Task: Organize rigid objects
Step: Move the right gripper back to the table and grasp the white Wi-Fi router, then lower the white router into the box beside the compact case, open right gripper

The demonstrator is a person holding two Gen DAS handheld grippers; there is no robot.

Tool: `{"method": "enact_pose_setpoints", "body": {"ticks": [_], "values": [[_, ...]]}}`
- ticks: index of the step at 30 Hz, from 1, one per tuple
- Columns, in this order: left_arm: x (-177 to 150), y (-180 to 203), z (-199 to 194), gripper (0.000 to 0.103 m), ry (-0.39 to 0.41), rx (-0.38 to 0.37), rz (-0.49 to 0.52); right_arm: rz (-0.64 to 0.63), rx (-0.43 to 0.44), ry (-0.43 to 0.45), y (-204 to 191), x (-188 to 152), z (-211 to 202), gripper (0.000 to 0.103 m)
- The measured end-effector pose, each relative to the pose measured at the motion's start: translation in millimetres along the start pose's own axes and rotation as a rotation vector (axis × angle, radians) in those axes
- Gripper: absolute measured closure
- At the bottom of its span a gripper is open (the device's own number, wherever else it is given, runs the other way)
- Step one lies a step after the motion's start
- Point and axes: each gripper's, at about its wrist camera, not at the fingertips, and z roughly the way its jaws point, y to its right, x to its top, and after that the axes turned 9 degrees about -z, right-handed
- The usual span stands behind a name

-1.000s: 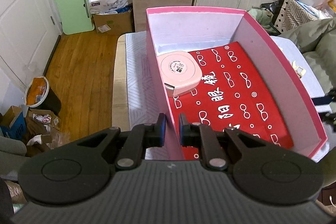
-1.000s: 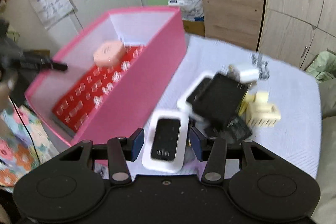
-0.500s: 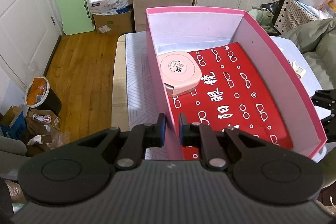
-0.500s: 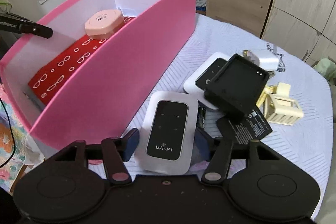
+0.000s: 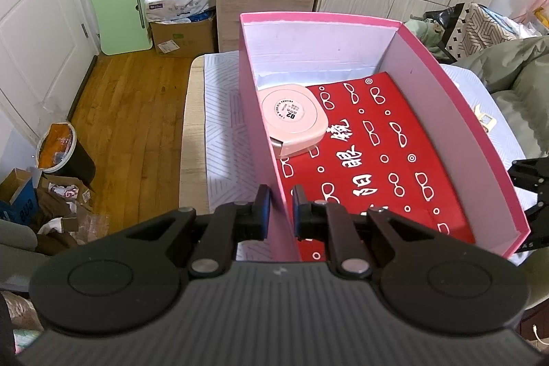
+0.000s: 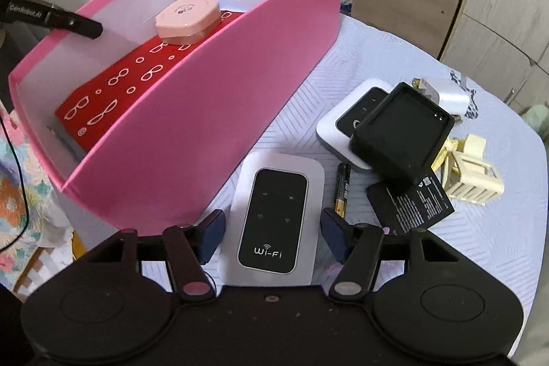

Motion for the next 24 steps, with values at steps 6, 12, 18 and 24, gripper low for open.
{"method": "enact_pose_setpoints", "body": {"ticks": [6, 12, 18, 24], "values": [[0.0, -1.2, 0.8, 0.090, -0.003, -0.003, -0.014, -0.054, 0.001, 0.015, -5.9, 0.3, 13.0, 0.033], [-1.9, 0.3, 0.3, 0.090, 0.005, 0.000, -0.013, -0.002, -0.055, 0.080, -3.3, -4.4, -6.3, 0.036], [-3.9, 2.5, 0.5, 0.090, 0.002, 0.005, -0.011, 0.082, -0.084, 0.129, 14.6, 2.0, -24.2, 0.036], [-6.4, 7.6, -1.2, 0.091, -0.010, 0.021, 0.014, 0.119, -0.115, 0.185, 25.4, 26.5, -54.2, 0.036]]}}
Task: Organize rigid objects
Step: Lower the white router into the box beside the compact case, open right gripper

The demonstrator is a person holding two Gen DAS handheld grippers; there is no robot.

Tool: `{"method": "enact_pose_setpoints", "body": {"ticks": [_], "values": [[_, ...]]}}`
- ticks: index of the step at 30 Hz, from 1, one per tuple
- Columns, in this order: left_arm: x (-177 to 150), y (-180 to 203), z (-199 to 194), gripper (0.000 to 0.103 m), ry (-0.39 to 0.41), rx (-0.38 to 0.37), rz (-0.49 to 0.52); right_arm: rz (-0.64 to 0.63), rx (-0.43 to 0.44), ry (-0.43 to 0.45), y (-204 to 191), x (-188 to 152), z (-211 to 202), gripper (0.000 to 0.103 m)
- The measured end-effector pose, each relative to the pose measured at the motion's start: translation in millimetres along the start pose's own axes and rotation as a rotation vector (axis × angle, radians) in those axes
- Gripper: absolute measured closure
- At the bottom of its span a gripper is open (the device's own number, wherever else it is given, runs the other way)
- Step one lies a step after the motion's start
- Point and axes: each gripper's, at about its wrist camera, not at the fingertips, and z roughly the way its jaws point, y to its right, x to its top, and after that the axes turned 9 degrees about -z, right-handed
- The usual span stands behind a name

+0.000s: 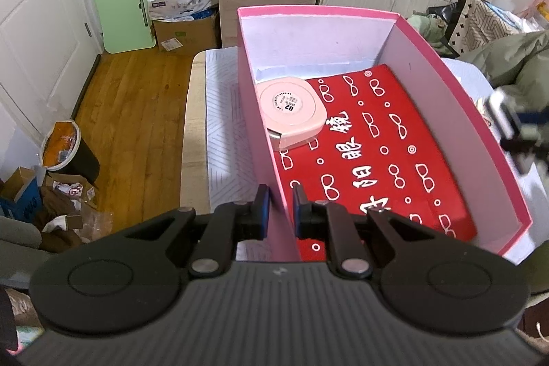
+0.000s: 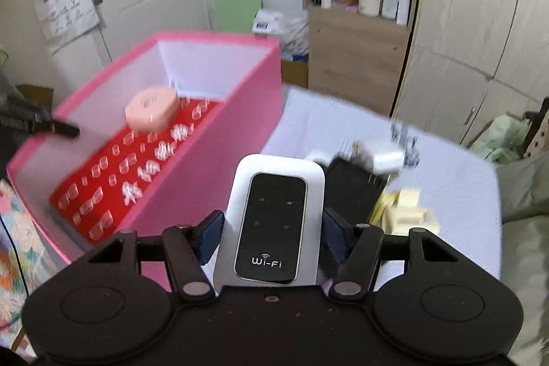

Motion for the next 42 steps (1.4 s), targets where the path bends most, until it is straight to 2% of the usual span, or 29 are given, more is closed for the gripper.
{"method": "enact_pose_setpoints", "body": {"ticks": [3, 9, 15, 20, 29, 36, 42], "values": [[0.1, 1.4, -0.2, 0.091, -0.005, 0.004, 0.010, 0.000, 0.023, 0.027, -5.7, 23.5, -15.5, 0.036], [0.1, 3.5, -1.2, 0.091, -0.010, 0.018, 0.024, -0.033, 0.148, 0.032, -33.7, 75.1, -25.0, 0.036], [-0.3, 0.4, -2.4, 0.091, -0.011, 0.005, 0.014, -0.125, 0.190, -0.017, -74.1, 112.7, 6.4, 0.036], [1.2, -2.6, -2.7, 0.090, -0.013, -0.007, 0.011, -0.147, 0.211, -0.080, -88.8, 131.5, 42.1, 0.036], [-0.3, -3.8, -2.9, 0.090, -0.009, -0.016, 0.023, -0.166, 0.155, -0.219, -93.2, 145.8, 110.4, 0.036], [0.3, -3.8, -3.0, 0.090, -0.008, -0.019, 0.028, -0.253, 0.003, -0.242, -98.0, 156.9, 140.0, 0.036], [-0.1, -4.1, -3.4, 0.090, -0.006, -0.023, 0.030, -0.204, -0.027, -0.281, -94.6, 163.7, 153.6, 0.036]]}}
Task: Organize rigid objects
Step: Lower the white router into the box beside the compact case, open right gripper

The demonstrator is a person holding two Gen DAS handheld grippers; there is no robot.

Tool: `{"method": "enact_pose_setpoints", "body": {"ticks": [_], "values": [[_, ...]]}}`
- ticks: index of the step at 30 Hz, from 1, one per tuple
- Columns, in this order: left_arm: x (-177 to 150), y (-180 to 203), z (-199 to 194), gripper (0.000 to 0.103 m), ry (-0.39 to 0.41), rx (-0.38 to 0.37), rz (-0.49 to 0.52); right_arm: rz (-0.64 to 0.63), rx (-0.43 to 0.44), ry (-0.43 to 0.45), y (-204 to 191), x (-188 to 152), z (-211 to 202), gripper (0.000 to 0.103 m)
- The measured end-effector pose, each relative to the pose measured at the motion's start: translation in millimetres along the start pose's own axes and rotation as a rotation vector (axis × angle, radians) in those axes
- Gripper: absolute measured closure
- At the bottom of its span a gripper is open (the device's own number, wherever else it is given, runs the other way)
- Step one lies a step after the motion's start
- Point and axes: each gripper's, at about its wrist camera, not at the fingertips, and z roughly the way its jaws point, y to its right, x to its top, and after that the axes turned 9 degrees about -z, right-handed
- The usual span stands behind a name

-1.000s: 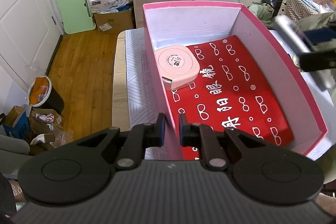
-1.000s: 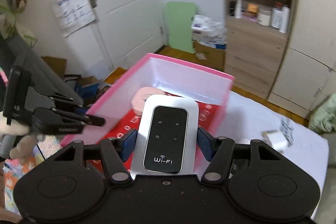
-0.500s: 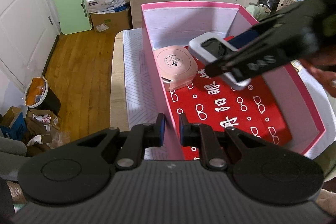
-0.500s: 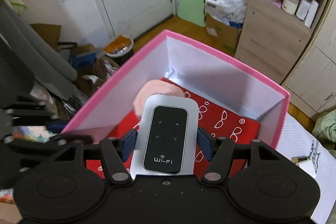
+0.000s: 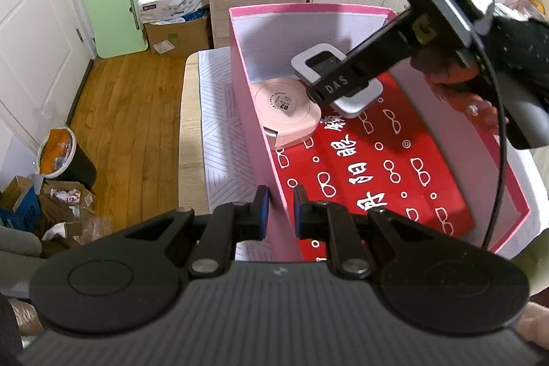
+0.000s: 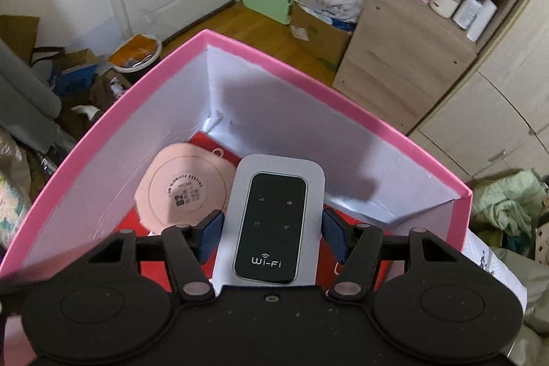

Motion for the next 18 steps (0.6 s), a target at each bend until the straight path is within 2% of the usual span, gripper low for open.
{"method": "enact_pose_setpoints", "body": {"ticks": [4, 9, 12, 15, 18], "values": [[-0.3, -1.5, -0.6, 0.089, 0.002, -0.006, -0.009, 0.070, -0.015, -0.022, 3.2, 2.8, 0.8, 0.036], [0.1, -2.9, -0.6, 0.089, 0.002, -0.009, -0.012, 0.195, 0.034, -0.050, 14.9, -0.1, -1.7, 0.032], [-0.3, -3.5, -0.9, 0.089, 0.005, -0.009, -0.015, 0.198, 0.035, -0.032, 14.4, -3.5, -10.5, 0.032], [-0.6, -4.4, -1.2, 0.089, 0.007, -0.011, -0.018, 0.186, 0.081, 0.012, 14.2, -9.5, -29.7, 0.033], [-0.6, -3.1, -1.1, 0.089, 0.004, -0.003, -0.015, 0.159, 0.118, 0.087, 14.3, -20.6, -62.1, 0.033]]}}
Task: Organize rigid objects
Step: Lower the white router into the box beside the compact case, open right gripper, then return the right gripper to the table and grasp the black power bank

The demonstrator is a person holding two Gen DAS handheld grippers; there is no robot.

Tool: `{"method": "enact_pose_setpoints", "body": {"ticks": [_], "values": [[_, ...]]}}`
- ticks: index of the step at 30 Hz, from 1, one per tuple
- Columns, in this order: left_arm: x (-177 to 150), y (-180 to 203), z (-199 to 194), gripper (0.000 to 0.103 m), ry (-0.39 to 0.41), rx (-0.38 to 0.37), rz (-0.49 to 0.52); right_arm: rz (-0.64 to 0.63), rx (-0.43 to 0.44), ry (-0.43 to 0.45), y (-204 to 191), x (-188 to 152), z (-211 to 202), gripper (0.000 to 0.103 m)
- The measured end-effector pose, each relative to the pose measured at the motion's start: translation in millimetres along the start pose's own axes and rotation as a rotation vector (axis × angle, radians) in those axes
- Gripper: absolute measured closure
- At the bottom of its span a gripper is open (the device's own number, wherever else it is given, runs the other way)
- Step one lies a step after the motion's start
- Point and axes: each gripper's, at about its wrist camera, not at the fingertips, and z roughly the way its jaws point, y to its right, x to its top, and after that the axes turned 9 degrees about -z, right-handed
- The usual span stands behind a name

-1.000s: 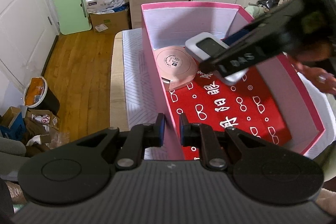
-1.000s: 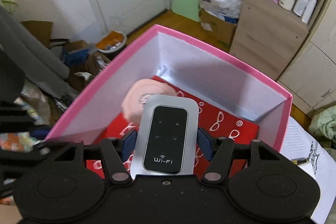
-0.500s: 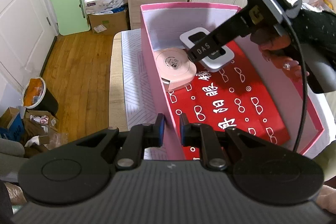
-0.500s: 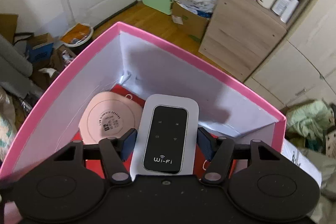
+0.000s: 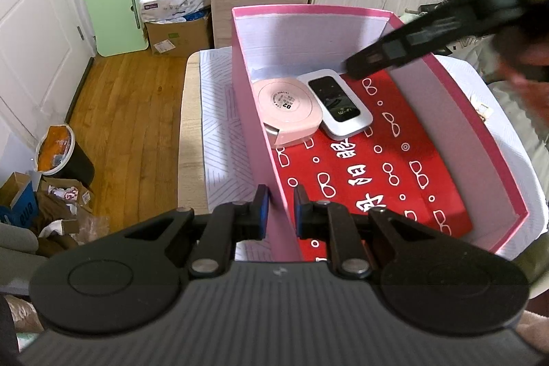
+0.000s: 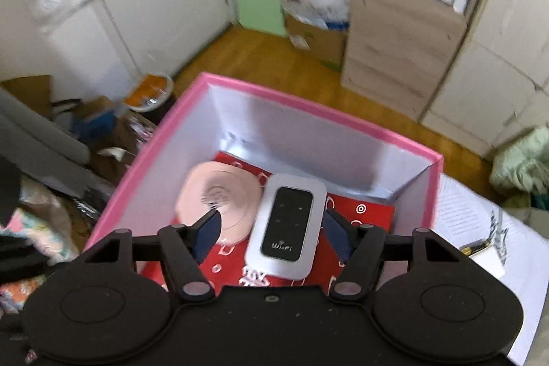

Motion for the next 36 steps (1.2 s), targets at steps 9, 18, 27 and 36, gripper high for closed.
{"method": "enact_pose_setpoints", "body": {"ticks": [9, 18, 27, 36], "values": [[2.7, 5.5, 1.9, 0.090, -0.017, 0.024, 0.000, -0.037, 0.025, 0.150, 18.9, -51.0, -94.3, 0.033], [-1.0, 7.5, 2.7, 0.090, -0.040, 0.041, 0.006, 0.006, -0.009, 0.214, 56.3, -129.8, -116.7, 0.033], [1.3, 8.9, 8.7, 0.091, -0.052, 0.060, -0.016, 0.090, -0.036, 0.242, 87.2, -203.1, -88.4, 0.032], [5.1, 13.6, 11.7, 0.091, -0.081, 0.086, 0.003, 0.155, -0.096, 0.286, 104.3, -214.8, -34.8, 0.030]]}}
